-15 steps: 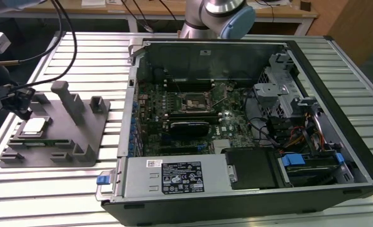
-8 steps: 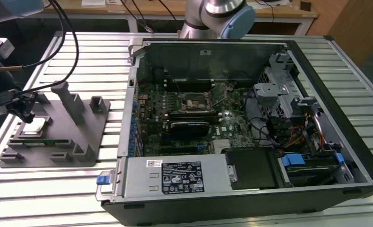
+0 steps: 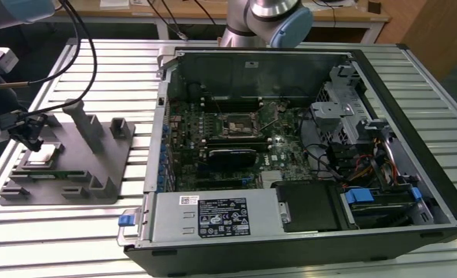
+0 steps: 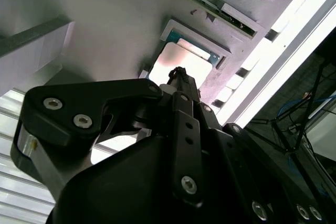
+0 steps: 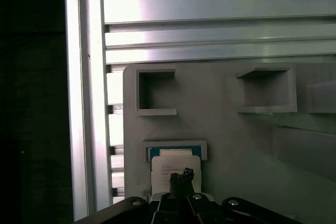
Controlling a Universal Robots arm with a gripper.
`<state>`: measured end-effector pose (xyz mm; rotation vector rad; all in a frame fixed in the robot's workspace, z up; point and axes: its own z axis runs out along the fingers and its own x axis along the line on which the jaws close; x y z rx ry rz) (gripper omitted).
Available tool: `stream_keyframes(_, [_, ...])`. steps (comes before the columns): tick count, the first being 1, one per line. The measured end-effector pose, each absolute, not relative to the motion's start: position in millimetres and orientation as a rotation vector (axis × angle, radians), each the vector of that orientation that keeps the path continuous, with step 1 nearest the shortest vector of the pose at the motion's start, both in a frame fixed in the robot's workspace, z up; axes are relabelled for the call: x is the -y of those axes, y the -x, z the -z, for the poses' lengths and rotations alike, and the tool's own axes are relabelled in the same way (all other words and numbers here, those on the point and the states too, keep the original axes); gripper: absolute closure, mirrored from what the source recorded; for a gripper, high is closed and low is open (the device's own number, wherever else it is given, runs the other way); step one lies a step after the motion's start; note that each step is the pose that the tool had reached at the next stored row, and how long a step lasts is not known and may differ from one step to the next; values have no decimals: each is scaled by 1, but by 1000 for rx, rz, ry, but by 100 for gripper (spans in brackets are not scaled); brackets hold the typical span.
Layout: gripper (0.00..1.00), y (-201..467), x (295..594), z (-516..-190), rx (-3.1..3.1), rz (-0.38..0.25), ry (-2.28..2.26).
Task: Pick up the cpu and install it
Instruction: 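Pick up the cpu and move it towards the insertion slot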
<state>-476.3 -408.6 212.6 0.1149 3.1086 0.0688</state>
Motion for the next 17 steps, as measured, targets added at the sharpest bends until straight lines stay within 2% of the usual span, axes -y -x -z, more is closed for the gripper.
stream_keyframes(14, [89, 476, 409, -205, -3108, -69, -115])
stream_keyframes(16, [89, 476, 409, -205, -3108, -69, -115])
stream_keyframes(17, [83, 476, 409, -205, -3108, -69, -115])
